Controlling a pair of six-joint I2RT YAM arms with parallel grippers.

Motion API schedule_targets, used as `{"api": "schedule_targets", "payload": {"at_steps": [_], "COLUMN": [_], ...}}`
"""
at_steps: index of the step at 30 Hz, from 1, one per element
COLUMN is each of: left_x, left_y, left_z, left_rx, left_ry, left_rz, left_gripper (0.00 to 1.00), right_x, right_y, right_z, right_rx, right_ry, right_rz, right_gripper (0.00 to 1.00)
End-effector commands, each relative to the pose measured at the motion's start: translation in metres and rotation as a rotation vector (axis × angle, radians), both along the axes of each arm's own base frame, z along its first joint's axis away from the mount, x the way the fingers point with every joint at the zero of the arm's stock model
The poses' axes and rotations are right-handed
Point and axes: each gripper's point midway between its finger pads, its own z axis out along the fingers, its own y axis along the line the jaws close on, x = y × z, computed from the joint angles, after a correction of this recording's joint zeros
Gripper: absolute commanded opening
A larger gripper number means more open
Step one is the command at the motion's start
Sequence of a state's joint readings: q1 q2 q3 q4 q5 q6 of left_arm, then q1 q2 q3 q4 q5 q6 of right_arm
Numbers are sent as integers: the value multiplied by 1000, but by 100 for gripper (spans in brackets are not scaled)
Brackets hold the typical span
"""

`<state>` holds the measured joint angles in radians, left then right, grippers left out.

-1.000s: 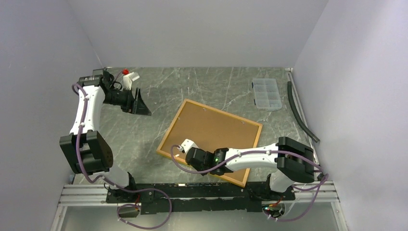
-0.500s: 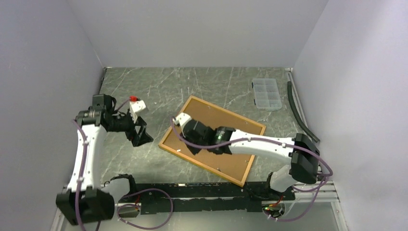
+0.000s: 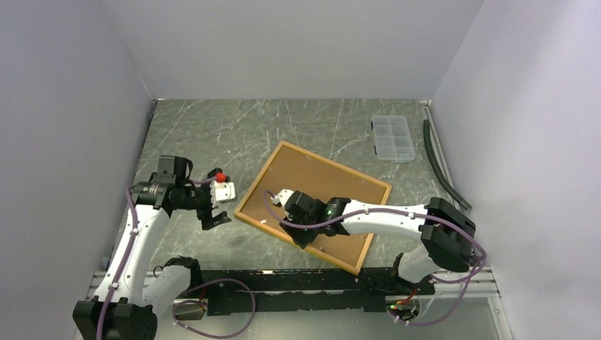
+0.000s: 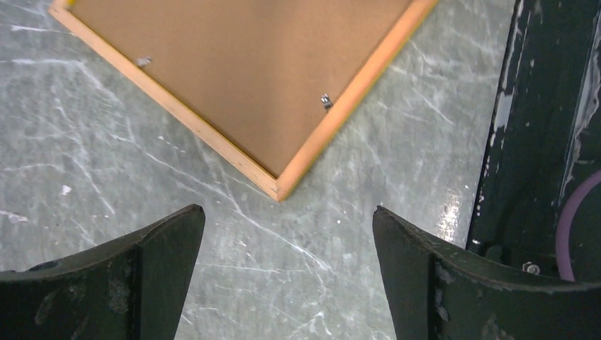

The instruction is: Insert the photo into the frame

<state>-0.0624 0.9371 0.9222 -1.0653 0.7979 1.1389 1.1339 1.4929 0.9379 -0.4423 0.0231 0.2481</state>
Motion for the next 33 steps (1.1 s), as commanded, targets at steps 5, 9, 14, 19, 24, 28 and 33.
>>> {"api": "schedule_targets", "payload": {"at_steps": [5, 9, 14, 19, 24, 28, 33], "left_x": [6, 10, 13, 11, 1, 12, 34], "left_y": [4, 3, -1, -9, -22, -35, -51], "left_z": [-21, -31, -43, -55, -72, -76, -70], "left_rx": [99, 115, 134, 162, 187, 195, 205], "left_ry": [-213, -229, -298, -438, -561, -735, -1018], "left_rz": [-142, -162, -214, -324, -475, -526, -543], "left_gripper": [94, 94, 93, 93, 94, 94, 94], "right_x": [-5, -7, -7, 0, 11, 17, 22], "right_y": [4, 5, 6, 18, 41, 51, 62], "right_z": [-27, -37, -44, -26, 14, 37, 57], "right_rx": [29, 12, 8, 39, 119, 175, 226], "right_ry": [36, 44, 48, 23, 8, 27, 60], "right_rz": [-33, -29, -28, -23, -1, 5, 16], "right_gripper": [48, 43, 28, 11, 5, 2, 0]}}
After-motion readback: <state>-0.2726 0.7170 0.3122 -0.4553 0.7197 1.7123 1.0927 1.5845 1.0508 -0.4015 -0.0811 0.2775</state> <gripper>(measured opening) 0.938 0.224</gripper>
